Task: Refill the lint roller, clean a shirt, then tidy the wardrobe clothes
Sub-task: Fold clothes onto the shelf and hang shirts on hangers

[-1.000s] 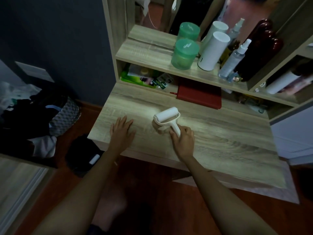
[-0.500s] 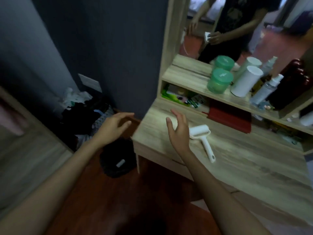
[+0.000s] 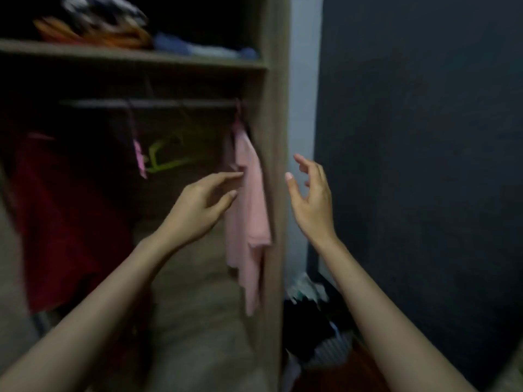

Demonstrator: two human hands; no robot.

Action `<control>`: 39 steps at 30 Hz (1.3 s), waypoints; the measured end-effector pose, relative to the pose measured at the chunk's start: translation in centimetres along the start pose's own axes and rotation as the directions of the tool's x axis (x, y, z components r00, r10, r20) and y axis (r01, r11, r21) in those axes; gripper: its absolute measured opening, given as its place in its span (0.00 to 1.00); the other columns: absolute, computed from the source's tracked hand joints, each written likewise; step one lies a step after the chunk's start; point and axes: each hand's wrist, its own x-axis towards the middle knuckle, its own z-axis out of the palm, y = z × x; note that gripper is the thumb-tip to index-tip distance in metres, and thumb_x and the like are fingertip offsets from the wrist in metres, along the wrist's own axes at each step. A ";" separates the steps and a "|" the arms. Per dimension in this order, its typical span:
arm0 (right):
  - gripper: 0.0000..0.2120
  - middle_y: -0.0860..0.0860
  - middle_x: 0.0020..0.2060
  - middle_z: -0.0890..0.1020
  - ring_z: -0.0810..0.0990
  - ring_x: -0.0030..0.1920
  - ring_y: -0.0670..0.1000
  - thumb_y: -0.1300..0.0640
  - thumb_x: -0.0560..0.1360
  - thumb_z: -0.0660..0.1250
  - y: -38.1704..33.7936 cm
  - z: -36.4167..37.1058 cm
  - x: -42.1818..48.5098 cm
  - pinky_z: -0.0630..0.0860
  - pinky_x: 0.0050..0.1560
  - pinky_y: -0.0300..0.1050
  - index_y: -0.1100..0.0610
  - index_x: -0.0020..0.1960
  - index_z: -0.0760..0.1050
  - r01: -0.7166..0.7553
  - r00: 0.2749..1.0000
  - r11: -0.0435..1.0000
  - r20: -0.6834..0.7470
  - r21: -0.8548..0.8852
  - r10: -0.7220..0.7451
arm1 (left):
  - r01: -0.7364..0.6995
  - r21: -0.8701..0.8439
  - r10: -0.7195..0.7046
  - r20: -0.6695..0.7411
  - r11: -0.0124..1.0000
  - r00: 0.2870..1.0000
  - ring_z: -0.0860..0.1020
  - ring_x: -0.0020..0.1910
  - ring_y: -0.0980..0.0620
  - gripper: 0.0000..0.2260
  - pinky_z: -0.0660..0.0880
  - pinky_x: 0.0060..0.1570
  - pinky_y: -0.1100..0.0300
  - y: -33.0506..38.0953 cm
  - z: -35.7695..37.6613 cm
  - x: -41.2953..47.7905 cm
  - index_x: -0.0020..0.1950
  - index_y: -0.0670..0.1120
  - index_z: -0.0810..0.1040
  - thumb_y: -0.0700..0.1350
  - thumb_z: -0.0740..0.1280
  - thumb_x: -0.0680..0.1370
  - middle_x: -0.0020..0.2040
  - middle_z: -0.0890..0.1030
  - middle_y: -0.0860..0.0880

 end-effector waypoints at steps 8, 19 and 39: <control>0.19 0.46 0.60 0.74 0.73 0.63 0.48 0.51 0.77 0.62 -7.7 13.5 12.1 0.71 0.64 0.52 0.55 0.66 0.71 0.275 0.958 0.939 0.022 0.208 -0.286 | 0.061 0.174 0.003 -0.343 0.983 0.939 0.79 0.54 0.55 0.17 0.74 0.56 0.63 -6.4 -15.0 4.7 0.68 0.52 0.74 0.45 0.66 0.79 0.55 0.81 0.52; 0.20 0.52 0.65 0.73 0.69 0.66 0.52 0.48 0.80 0.58 -11.6 24.2 27.4 0.66 0.67 0.52 0.54 0.69 0.68 0.400 0.903 0.905 0.108 0.144 -0.416 | 0.161 0.319 0.038 -0.537 0.934 0.843 0.72 0.66 0.55 0.19 0.66 0.62 0.65 -13.1 -23.6 16.1 0.71 0.49 0.69 0.46 0.63 0.80 0.66 0.76 0.48; 0.30 0.55 0.70 0.70 0.62 0.72 0.61 0.36 0.79 0.37 -13.0 31.3 35.2 0.46 0.71 0.66 0.47 0.75 0.59 0.170 0.880 0.984 0.457 -0.047 -0.130 | 0.397 0.105 -0.334 -0.373 0.912 0.866 0.69 0.71 0.48 0.28 0.62 0.71 0.54 -21.3 -26.5 27.2 0.74 0.51 0.66 0.65 0.52 0.79 0.72 0.70 0.47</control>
